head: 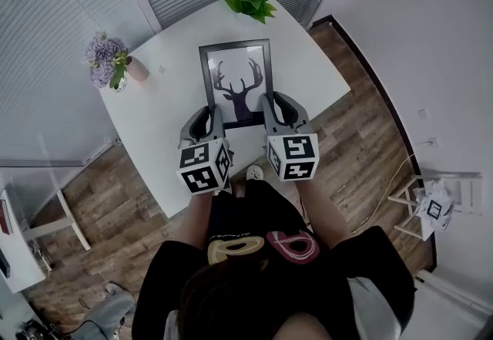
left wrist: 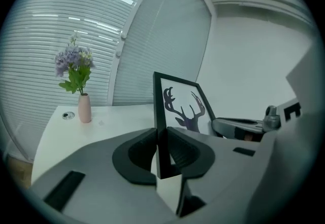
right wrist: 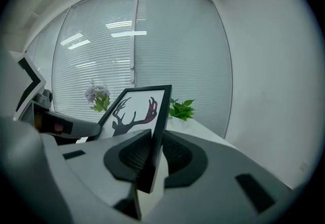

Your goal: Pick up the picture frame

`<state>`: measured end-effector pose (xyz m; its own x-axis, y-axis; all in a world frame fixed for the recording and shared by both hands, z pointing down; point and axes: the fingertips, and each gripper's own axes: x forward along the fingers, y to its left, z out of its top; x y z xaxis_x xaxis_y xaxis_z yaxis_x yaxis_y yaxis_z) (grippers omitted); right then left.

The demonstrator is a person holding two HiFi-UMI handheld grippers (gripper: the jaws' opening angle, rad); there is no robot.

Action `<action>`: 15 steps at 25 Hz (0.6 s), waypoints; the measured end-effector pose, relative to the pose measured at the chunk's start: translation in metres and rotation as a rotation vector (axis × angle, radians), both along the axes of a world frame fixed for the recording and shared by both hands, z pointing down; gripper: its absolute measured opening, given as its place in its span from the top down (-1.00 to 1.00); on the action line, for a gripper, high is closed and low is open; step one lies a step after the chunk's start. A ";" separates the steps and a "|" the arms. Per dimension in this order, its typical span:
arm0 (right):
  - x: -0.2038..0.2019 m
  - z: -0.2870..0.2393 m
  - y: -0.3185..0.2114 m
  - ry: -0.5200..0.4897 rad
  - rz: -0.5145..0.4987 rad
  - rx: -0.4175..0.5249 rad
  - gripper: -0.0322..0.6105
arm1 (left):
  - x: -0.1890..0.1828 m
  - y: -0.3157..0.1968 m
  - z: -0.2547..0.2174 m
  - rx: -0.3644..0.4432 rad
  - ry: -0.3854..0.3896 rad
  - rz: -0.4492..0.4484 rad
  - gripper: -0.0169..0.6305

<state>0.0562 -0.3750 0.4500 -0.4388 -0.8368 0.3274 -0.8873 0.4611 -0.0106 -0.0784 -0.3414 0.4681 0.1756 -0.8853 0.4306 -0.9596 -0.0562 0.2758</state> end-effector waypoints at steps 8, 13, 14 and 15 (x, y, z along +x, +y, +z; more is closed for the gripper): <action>0.005 -0.045 0.007 -0.006 0.002 0.127 0.66 | 0.005 0.004 -0.045 0.128 -0.032 0.008 0.71; 0.008 -0.068 0.010 -0.013 0.014 0.187 0.66 | 0.008 0.006 -0.067 0.196 -0.041 0.017 0.71; 0.009 -0.072 0.011 -0.010 0.014 0.199 0.66 | 0.008 0.006 -0.070 0.204 -0.038 0.017 0.71; 0.008 -0.076 0.012 -0.009 0.014 0.210 0.66 | 0.008 0.006 -0.072 0.212 -0.038 0.018 0.71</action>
<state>0.0647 -0.3629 0.3743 -0.4284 -0.8925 0.1409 -0.8941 0.4412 0.0767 -0.0704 -0.3349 0.3957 0.1789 -0.9536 0.2420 -0.9675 -0.1257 0.2195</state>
